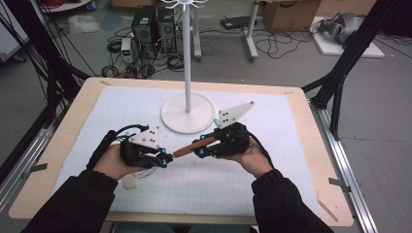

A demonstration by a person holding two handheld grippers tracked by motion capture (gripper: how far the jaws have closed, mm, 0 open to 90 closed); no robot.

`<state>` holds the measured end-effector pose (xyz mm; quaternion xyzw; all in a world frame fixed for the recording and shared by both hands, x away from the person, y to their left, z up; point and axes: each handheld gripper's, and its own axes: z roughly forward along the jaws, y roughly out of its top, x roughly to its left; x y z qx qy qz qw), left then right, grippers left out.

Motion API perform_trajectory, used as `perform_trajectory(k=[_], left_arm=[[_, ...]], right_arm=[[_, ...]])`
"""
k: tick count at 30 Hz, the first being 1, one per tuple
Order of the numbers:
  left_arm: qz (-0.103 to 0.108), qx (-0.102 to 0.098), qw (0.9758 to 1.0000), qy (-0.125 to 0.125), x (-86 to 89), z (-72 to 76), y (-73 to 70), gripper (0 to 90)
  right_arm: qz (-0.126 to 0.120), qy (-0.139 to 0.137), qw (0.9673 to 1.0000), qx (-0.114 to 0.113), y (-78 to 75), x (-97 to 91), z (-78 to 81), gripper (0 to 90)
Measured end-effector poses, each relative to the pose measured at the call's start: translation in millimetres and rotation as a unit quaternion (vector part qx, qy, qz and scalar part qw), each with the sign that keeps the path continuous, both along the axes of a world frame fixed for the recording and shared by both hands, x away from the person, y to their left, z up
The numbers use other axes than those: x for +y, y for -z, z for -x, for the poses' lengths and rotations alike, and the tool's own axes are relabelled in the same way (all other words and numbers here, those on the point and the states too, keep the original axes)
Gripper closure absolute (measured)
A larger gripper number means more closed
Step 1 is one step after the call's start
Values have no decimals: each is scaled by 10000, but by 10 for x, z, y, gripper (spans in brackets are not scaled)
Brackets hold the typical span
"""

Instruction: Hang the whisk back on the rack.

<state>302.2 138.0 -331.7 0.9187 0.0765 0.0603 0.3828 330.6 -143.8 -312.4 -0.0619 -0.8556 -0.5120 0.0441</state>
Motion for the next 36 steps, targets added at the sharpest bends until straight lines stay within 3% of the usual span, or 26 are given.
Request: perform_trajectory(k=[2, 11, 18, 23, 29, 36], left_arm=[[4, 4, 10000, 3, 6, -19, 13, 842], [94, 16, 9999, -32, 1, -45, 52, 850], [194, 176, 9996, -58, -26, -67, 85, 828], [192, 178, 9997, -20, -52, -73, 109, 832], [356, 158, 9992, -96, -55, -71, 90, 850], [479, 204, 9985, -147, -61, -81, 106, 836]], right_arm=[[29, 39, 10000, 43, -4, 18, -11, 717], [-251, 187, 9994, 139, 10, 41, -45, 704], [-268, 191, 9994, 64, -29, 43, -29, 725], [-222, 162, 9996, -1, -58, 72, -20, 725], [-517, 282, 9983, 50, -67, 82, -31, 707], [-545, 319, 9980, 24, -89, 85, -25, 721]])
